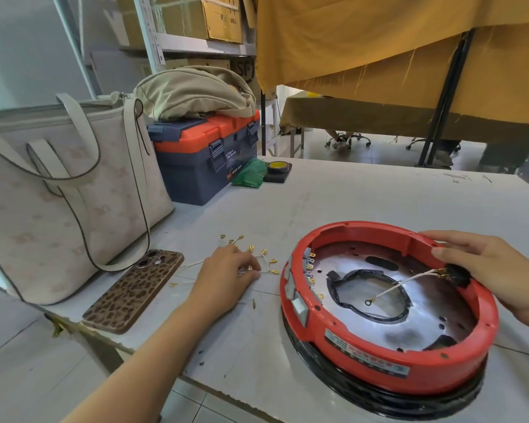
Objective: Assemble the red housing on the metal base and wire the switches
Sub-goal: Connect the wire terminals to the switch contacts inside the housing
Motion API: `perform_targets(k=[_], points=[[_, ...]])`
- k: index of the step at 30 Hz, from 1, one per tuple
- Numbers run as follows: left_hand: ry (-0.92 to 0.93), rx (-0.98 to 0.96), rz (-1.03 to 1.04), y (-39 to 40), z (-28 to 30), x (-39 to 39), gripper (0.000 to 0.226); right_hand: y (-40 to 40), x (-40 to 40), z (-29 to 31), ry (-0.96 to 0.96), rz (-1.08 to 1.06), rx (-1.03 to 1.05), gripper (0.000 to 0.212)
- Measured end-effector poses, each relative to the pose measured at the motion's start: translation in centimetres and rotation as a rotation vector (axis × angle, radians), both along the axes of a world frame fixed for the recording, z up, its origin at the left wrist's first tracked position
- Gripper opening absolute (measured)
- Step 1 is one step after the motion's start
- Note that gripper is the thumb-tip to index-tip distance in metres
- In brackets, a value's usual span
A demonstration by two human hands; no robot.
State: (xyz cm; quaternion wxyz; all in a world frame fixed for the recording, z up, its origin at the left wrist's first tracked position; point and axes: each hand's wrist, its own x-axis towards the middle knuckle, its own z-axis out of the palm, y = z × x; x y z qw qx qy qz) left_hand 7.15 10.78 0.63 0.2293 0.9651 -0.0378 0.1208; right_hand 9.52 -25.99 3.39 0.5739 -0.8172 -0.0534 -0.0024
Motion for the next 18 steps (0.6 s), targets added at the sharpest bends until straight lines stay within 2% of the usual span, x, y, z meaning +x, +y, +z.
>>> perform_targets(k=[4,7,12,14,17,18], points=[[-0.006,0.046,-0.008,-0.4,0.0,0.6,0.009,-0.4,0.3,-0.4,-0.013,0.021,0.009,0.03],[-0.112,0.004,-0.027,-0.6,0.3,0.9,0.011,-0.6,0.6,-0.6,-0.021,0.039,0.016,0.031],[-0.371,-0.248,-0.018,-0.3,2.2,0.8,0.008,-0.9,1.0,-1.1,-0.033,0.047,0.048,0.031],[-0.371,-0.388,0.023,0.1,3.0,1.0,0.007,-1.0,1.2,-1.3,-0.031,0.045,0.049,0.03],[-0.29,-0.736,0.085,0.6,3.7,1.3,0.009,-1.1,1.1,-1.3,-0.025,0.065,0.063,0.03],[-0.246,-0.861,0.094,0.7,3.9,1.4,0.01,-1.0,1.0,-1.2,-0.023,0.075,0.059,0.038]])
